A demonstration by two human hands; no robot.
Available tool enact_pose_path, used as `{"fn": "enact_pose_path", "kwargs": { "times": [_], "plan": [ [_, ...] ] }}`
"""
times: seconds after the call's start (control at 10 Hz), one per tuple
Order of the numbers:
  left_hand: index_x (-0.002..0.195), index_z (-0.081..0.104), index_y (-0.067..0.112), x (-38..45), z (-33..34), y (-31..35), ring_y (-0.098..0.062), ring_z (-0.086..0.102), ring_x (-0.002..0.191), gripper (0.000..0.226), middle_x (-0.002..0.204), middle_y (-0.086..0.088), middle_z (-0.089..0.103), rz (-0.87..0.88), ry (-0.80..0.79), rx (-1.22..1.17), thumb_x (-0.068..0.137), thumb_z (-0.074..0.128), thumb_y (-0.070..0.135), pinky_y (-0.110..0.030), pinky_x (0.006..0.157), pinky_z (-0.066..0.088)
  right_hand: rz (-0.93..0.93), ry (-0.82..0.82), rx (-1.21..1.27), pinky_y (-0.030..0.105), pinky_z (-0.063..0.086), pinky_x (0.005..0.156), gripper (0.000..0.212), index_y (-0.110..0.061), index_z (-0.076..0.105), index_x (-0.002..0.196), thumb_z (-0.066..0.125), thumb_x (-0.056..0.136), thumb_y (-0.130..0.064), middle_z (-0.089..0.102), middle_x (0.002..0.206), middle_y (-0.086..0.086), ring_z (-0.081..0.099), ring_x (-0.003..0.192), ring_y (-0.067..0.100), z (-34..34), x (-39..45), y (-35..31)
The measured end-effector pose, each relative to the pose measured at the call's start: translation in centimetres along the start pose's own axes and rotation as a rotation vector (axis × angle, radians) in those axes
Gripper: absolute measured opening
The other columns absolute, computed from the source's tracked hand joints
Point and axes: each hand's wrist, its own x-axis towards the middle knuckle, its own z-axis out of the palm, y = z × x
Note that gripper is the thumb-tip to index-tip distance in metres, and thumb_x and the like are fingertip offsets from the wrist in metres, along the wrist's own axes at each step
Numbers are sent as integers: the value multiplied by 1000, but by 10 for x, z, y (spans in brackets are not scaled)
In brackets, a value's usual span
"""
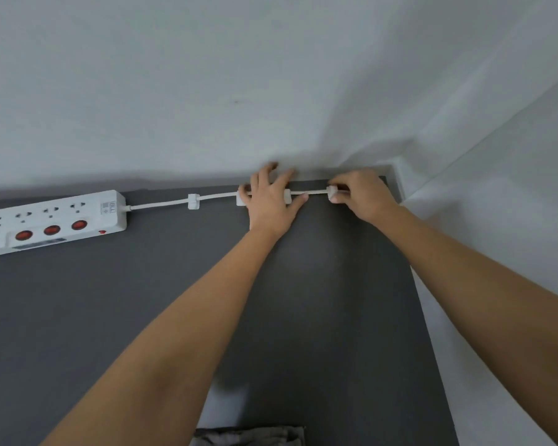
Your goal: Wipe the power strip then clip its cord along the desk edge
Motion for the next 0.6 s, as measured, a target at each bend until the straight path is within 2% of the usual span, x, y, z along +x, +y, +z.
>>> {"fn": "enact_pose_path", "kwargs": {
  "times": [0.1, 0.2, 0.3, 0.4, 0.5, 0.6],
  "plan": [
    [145, 31, 33, -31, -34, -48, -31, 17, 145, 57, 158, -11, 18, -230, 295, 96, 93, 46, 49, -61, 110, 14, 63, 122, -86, 48, 50, 82, 29, -8, 62, 112, 63, 83, -6, 67, 101, 23, 55, 100, 41, 8, -10, 8],
    [150, 13, 34, -59, -74, -110, -41, -9, 146, 61, 160, -19, -7, -602, 396, 134, 96, 40, 44, -66, 112, 5, 136, 184, -120, 46, 48, 73, 16, -1, 64, 95, 55, 84, 3, 64, 90, 27, 54, 89, 43, 12, -20, 11],
    [148, 5, 43, -77, -99, -161, -46, -19, 143, 58, 159, -17, -18, -705, 227, 162, 97, 32, 48, -67, 112, -5, 140, 213, -134, 48, 48, 69, 18, 3, 66, 90, 53, 79, 10, 62, 82, 31, 55, 78, 46, 17, -24, 7],
    [145, 3, 50, -81, -114, -179, -45, -21, 142, 54, 159, -12, -21, -624, 105, 167, 96, 26, 53, -67, 113, -7, 180, 172, -185, 48, 49, 72, 24, 6, 68, 92, 53, 74, 14, 63, 82, 35, 58, 77, 49, 15, -24, -3],
    [146, 2, 50, -77, -124, -184, -45, -21, 143, 54, 160, -10, -20, -570, 44, 195, 96, 23, 56, -68, 111, -9, 197, 71, -226, 47, 49, 85, 37, 5, 63, 111, 55, 75, 11, 62, 99, 36, 59, 92, 49, 18, -26, -3],
    [146, 2, 50, -80, -138, -189, -41, -21, 144, 56, 159, -8, -23, -554, -16, 169, 94, 22, 60, -66, 109, -12, 250, 71, -192, 46, 42, 100, 52, 1, 51, 126, 57, 76, 9, 46, 129, 36, 47, 118, 46, 20, -39, 1]
  ]
}}
